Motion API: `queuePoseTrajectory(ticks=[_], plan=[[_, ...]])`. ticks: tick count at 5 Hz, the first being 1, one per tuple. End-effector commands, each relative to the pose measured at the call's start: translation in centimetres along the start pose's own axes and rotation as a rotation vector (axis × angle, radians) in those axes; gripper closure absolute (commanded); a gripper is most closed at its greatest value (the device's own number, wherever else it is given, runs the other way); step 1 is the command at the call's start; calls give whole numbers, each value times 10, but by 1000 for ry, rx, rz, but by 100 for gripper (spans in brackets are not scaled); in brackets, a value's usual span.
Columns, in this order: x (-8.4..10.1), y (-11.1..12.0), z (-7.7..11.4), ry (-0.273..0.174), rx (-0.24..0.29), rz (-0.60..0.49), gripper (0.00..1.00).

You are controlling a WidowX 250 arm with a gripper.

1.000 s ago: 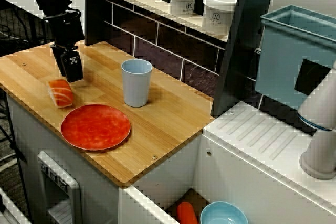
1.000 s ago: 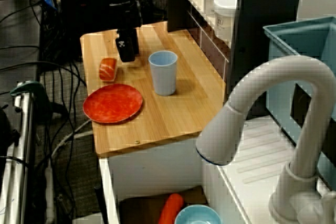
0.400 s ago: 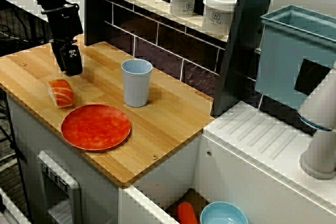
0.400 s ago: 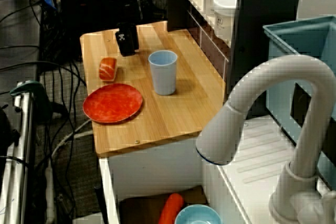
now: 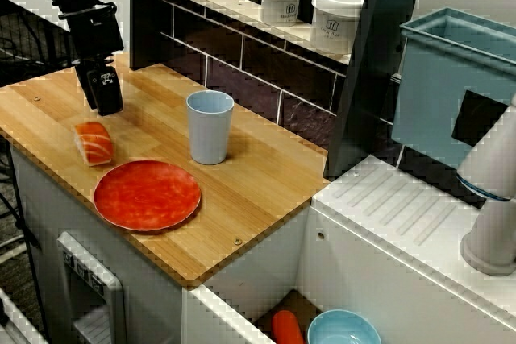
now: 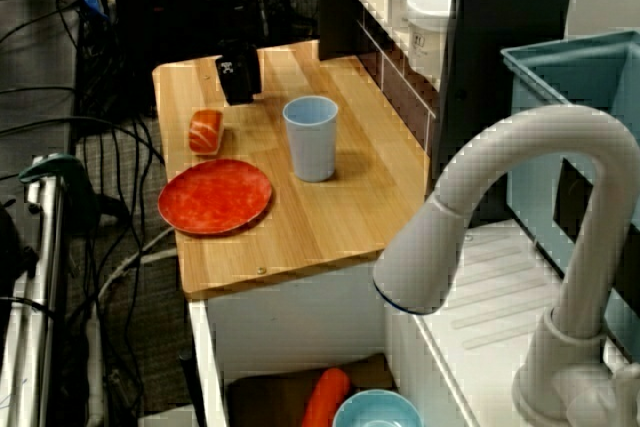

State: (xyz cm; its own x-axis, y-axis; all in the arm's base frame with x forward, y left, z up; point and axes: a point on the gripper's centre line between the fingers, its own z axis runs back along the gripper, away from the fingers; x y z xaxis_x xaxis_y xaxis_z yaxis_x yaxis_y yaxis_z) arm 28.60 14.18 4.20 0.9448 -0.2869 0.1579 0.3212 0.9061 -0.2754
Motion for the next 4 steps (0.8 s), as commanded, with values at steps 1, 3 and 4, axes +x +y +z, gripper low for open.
queuePoseTrajectory(ticks=[1, 3, 4], plan=[[10, 1, 20, -31, 29, 2, 0], [14, 0, 23, -21, 49, -11, 0], [5, -5, 26, -47, 68, -53, 0]])
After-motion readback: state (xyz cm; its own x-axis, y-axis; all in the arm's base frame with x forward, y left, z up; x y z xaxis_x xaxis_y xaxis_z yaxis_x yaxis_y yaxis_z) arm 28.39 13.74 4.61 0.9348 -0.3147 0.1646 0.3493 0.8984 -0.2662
